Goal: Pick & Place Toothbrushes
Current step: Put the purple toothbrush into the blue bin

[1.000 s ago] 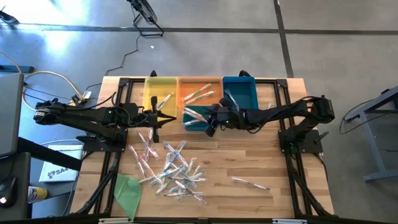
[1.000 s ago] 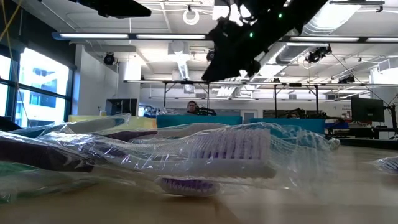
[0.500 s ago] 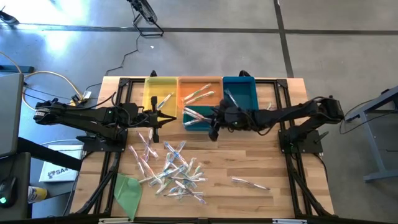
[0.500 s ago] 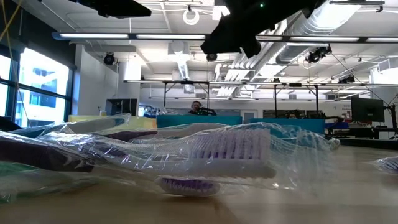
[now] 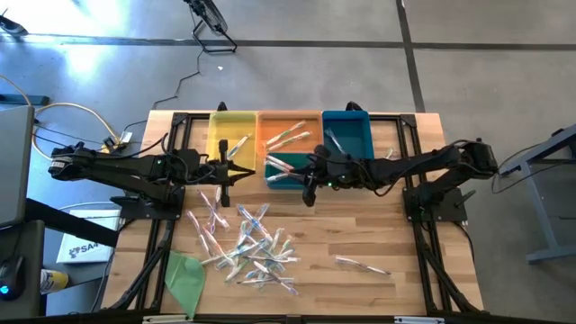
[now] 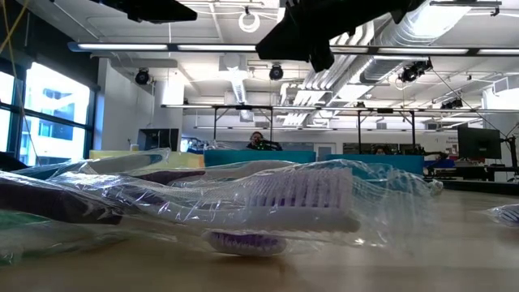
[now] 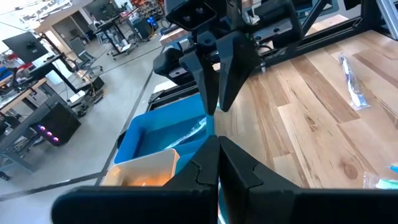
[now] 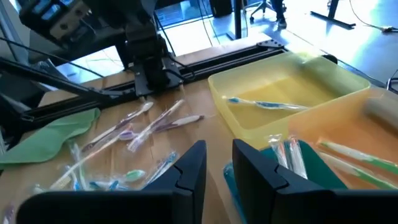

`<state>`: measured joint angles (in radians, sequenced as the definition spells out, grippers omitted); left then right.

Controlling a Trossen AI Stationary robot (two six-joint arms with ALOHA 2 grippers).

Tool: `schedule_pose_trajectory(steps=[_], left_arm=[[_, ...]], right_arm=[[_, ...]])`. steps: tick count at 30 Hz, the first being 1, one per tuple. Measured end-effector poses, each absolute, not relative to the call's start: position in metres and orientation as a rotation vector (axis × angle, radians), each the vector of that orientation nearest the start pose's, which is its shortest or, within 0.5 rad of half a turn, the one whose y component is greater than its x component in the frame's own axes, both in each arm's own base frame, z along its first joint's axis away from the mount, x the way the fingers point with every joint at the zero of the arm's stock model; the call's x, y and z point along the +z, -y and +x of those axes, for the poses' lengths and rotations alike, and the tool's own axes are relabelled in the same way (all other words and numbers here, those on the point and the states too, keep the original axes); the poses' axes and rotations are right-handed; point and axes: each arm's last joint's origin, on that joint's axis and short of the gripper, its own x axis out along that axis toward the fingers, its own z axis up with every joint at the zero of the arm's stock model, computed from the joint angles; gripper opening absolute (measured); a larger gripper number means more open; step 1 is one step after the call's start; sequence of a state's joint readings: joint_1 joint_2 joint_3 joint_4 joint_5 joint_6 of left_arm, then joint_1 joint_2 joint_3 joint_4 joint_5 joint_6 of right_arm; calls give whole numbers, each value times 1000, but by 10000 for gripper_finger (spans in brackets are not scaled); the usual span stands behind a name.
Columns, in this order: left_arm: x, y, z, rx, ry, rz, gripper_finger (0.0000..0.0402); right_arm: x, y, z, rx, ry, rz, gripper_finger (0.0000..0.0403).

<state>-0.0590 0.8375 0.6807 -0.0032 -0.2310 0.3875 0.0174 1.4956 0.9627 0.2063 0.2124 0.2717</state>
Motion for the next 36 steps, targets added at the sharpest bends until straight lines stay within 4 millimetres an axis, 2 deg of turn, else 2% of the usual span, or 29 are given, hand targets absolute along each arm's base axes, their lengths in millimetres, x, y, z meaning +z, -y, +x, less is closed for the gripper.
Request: schedule_pose_trajectory(steps=[9, 13, 17, 28, 36], left_arm=[[304, 5, 189, 135, -206, 411, 0], [303, 5, 189, 133, -217, 412, 0], [303, 5, 189, 132, -218, 409, 0], [303, 5, 189, 132, -219, 413, 0], [303, 5, 189, 131, -219, 413, 0]], right_arm=[[261, -10, 332, -156, -329, 251, 70], [267, -16, 327, -136, -333, 246, 70], [274, -21, 315, -153, -363, 236, 70], [302, -33, 266, -263, -419, 224, 70], [298, -46, 240, -281, -565, 320, 70]])
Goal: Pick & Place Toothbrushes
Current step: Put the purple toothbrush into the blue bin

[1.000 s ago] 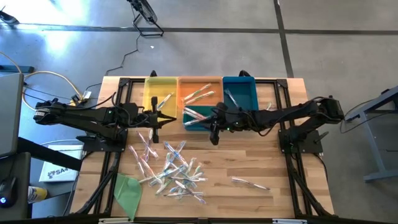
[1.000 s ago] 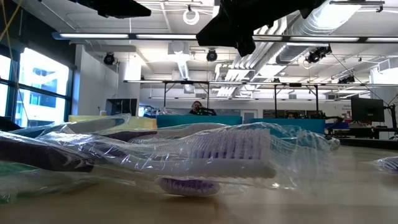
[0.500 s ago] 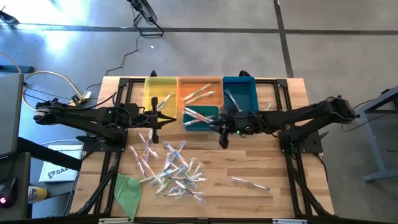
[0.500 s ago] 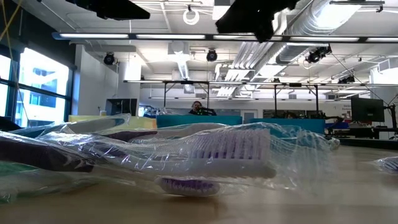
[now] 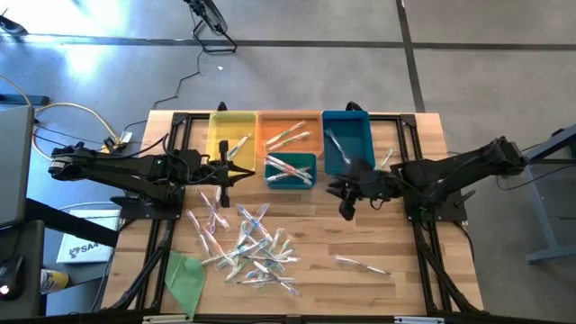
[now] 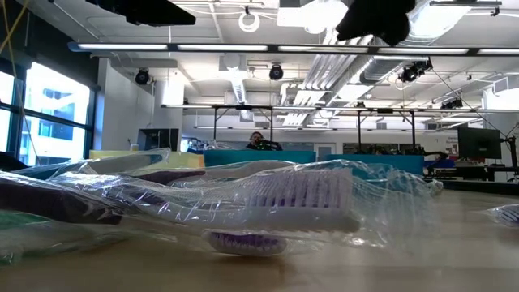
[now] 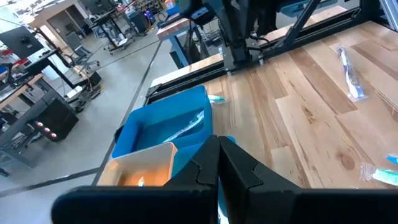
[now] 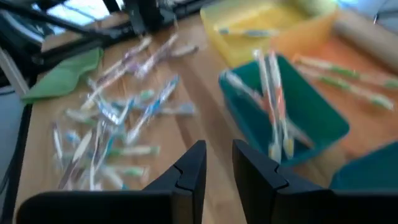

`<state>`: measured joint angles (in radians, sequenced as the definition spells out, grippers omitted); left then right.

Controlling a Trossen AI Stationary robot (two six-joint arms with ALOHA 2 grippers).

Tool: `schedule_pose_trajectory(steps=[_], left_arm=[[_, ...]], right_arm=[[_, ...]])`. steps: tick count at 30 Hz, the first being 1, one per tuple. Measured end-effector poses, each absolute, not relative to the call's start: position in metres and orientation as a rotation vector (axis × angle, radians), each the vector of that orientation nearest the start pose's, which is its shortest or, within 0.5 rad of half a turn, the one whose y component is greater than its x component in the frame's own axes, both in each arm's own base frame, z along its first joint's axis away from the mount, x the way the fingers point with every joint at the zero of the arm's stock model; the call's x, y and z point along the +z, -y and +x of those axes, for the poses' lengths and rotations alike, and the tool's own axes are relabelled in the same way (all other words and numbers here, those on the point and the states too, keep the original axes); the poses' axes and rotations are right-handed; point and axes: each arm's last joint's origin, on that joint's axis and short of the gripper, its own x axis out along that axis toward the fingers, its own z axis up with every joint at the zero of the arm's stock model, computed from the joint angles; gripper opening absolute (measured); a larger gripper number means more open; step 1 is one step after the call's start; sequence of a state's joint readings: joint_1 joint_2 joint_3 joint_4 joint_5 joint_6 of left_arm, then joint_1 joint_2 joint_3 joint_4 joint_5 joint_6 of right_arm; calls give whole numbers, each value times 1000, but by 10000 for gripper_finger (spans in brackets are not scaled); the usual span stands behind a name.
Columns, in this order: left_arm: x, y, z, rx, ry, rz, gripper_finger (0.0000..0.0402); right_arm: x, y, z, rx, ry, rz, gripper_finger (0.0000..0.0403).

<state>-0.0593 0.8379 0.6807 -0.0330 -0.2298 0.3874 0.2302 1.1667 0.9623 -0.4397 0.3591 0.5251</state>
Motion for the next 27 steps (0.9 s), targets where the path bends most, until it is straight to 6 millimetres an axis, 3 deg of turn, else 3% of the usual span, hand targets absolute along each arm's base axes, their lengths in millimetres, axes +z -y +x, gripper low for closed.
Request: schedule_pose_trajectory(steps=[7, 14, 27], left_arm=[[302, 5, 189, 131, -222, 413, 0], [300, 5, 188, 126, -248, 417, 0], [300, 5, 188, 126, -249, 417, 0]], right_arm=[[285, -66, 220, -229, -822, 393, 70], [289, -82, 196, -230, -1051, 502, 70], [281, -117, 174, -258, -1210, 619, 70]])
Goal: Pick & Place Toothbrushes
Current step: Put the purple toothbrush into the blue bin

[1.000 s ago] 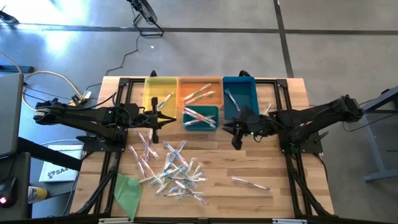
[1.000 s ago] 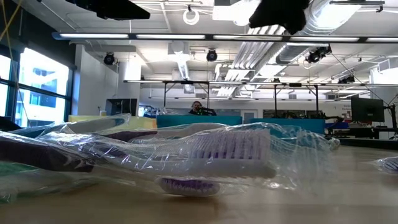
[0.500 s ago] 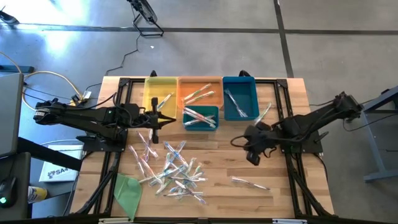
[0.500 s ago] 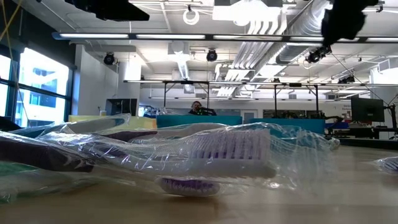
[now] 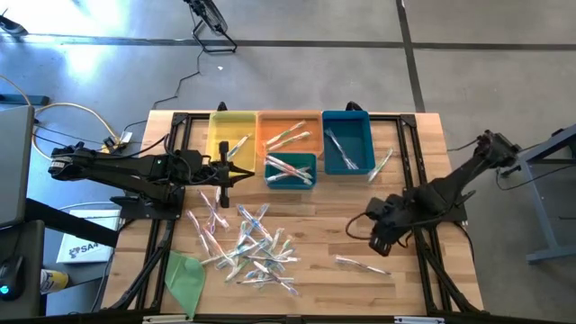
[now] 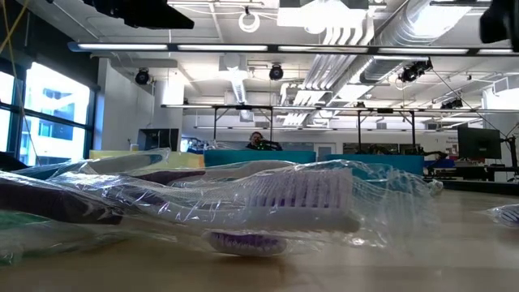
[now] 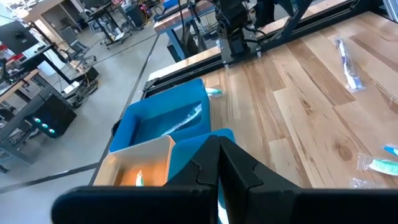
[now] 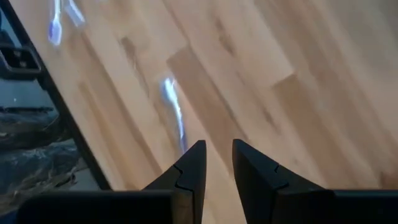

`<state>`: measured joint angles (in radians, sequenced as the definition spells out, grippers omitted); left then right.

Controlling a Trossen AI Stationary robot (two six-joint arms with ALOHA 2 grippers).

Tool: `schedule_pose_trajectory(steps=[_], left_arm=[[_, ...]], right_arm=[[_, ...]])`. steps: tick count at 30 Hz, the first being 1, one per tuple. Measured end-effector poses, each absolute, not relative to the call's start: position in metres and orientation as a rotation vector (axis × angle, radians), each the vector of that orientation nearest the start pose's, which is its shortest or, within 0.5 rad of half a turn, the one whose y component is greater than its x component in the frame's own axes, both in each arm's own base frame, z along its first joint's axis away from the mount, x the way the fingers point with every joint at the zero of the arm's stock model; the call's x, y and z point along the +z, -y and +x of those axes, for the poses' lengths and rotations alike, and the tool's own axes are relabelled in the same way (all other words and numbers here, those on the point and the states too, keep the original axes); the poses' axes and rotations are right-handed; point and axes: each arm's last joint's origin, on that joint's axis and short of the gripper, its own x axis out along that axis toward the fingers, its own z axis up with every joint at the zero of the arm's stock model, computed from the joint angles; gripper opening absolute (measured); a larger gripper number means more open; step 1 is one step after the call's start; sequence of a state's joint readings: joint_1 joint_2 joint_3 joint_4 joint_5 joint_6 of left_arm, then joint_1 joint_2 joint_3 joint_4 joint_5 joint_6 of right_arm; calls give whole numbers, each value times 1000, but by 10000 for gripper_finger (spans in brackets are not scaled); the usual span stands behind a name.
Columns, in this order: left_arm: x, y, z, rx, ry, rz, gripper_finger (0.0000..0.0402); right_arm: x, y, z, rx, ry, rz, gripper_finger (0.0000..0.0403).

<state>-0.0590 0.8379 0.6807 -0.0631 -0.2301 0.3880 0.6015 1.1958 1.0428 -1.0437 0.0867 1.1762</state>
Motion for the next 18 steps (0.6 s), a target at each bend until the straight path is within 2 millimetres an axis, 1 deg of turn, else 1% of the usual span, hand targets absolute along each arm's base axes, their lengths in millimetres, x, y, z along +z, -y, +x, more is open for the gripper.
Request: schedule_pose_trajectory(steps=[7, 18], left_arm=[[300, 5, 188, 126, -248, 417, 0], [300, 5, 188, 126, -248, 417, 0]], right_arm=[[271, -142, 167, -267, -1281, 633, 70], [259, -180, 160, -212, -1306, 690, 70]])
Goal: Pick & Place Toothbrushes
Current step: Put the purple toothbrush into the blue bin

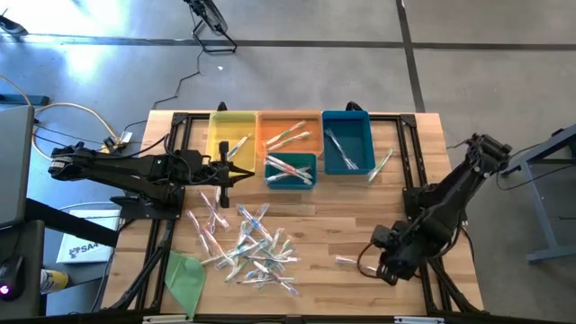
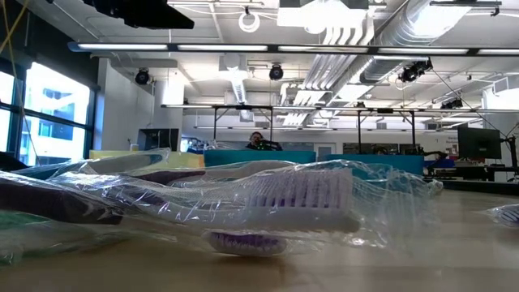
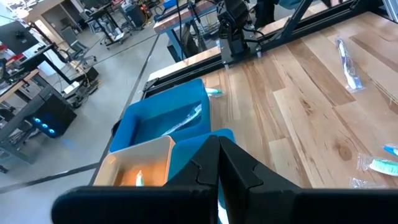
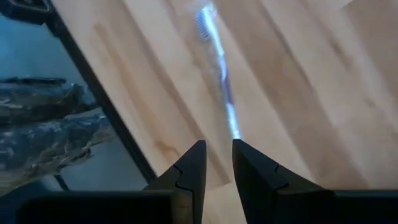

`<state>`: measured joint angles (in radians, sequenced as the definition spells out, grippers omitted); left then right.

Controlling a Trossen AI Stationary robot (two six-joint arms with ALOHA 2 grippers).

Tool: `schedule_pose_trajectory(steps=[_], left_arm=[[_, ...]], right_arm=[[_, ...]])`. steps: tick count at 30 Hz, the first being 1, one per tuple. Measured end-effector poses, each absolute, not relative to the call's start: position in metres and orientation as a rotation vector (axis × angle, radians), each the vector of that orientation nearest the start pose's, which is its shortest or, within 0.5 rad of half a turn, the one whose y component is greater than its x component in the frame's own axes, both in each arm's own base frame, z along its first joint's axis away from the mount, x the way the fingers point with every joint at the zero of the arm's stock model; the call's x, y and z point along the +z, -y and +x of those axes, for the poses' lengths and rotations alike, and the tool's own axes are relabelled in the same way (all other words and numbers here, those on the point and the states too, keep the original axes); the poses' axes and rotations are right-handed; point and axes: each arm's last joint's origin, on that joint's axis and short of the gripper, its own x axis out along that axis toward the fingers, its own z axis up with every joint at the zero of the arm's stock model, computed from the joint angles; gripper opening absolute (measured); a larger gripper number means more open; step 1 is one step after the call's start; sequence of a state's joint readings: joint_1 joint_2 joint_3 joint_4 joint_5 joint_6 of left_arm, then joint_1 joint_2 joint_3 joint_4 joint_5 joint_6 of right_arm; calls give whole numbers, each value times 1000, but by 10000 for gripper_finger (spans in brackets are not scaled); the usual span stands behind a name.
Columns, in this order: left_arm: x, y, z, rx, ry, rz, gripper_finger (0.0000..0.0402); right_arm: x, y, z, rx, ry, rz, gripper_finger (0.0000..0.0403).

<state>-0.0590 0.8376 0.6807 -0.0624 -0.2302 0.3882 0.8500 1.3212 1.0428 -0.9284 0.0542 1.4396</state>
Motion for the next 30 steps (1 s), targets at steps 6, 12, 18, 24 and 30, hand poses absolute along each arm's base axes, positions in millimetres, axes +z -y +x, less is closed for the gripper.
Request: schedule_pose_trajectory(steps=[6, 12, 18, 24, 30], left_arm=[[300, 5, 188, 126, -248, 417, 0], [300, 5, 188, 126, -248, 417, 0], [300, 5, 188, 126, -248, 417, 0], [300, 5, 188, 126, -248, 417, 0], [300, 5, 188, 126, -248, 417, 0]], right_arm=[[241, -200, 158, -234, -1416, 667, 70], [216, -215, 162, -253, -1516, 591, 92], [197, -222, 168, -252, -1549, 514, 172], [188, -229, 176, -222, -1463, 474, 197], [183, -225, 177, -270, -1401, 439, 162]])
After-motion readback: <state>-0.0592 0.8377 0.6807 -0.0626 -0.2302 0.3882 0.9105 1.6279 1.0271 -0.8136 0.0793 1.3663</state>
